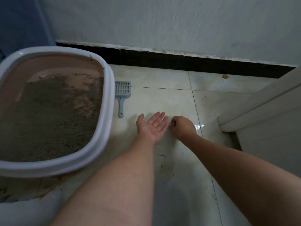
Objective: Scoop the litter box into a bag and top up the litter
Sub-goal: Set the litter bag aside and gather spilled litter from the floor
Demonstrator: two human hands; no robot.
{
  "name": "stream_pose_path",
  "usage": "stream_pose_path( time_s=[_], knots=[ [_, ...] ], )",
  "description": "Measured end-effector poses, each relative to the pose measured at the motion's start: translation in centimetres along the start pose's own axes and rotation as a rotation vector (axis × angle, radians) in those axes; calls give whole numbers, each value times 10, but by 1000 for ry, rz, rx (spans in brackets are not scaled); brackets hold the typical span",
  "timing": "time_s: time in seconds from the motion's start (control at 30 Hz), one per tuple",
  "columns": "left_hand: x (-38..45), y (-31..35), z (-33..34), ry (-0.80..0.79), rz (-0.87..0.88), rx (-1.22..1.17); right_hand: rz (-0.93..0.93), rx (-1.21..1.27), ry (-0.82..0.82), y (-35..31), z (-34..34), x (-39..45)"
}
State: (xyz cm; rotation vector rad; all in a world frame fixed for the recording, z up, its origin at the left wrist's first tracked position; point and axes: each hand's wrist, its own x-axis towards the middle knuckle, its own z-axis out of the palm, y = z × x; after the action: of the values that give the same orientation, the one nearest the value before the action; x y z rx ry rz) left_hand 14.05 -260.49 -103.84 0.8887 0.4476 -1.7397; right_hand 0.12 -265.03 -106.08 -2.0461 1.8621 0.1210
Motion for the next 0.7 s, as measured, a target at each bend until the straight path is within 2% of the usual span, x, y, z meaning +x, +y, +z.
stream_pose_path(
  time_s=[0.13, 0.3, 0.7],
  knots=[
    [10, -5, 1, 0, -3, -18, 51, 60, 80, -3, 17, 3],
    [19, 11, -11, -8, 2, 7, -12, 34, 53, -2, 22, 4],
    [19, 42, -32, -48, -51, 161, -176, -209, 32, -13, 29, 14]
  ],
)
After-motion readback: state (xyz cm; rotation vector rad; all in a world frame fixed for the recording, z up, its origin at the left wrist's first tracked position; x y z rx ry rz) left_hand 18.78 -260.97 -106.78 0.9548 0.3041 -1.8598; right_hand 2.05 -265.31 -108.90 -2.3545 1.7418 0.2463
